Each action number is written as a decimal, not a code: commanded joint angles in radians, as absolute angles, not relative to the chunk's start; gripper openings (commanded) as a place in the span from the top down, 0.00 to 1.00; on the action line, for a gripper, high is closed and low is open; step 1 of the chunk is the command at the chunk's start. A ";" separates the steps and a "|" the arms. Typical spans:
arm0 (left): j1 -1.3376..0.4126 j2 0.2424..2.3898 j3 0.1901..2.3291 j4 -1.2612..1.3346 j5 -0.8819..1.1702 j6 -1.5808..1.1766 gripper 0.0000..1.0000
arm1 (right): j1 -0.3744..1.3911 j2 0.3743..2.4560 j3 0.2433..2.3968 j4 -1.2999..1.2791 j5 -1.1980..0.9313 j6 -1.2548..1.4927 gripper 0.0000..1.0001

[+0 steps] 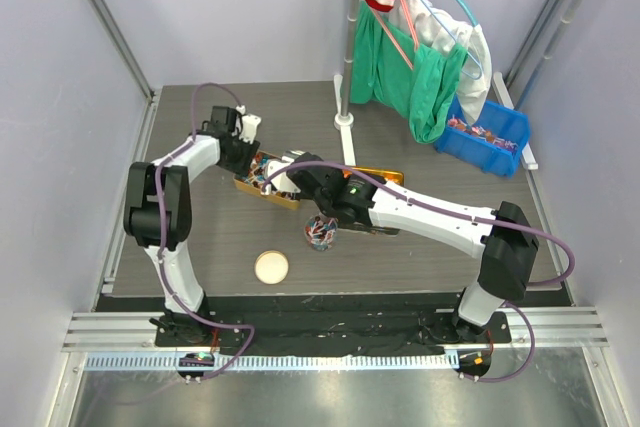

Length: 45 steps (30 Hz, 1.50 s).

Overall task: Pack the candies
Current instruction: Adjust the spatula, then scoop the fake candies from the storage box.

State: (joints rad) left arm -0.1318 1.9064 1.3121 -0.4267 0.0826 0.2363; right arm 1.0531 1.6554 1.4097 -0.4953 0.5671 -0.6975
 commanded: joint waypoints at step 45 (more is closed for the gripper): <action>-0.173 1.881 1.394 -0.549 0.365 0.249 1.00 | 1.097 2.002 1.646 -0.790 0.822 -1.062 0.99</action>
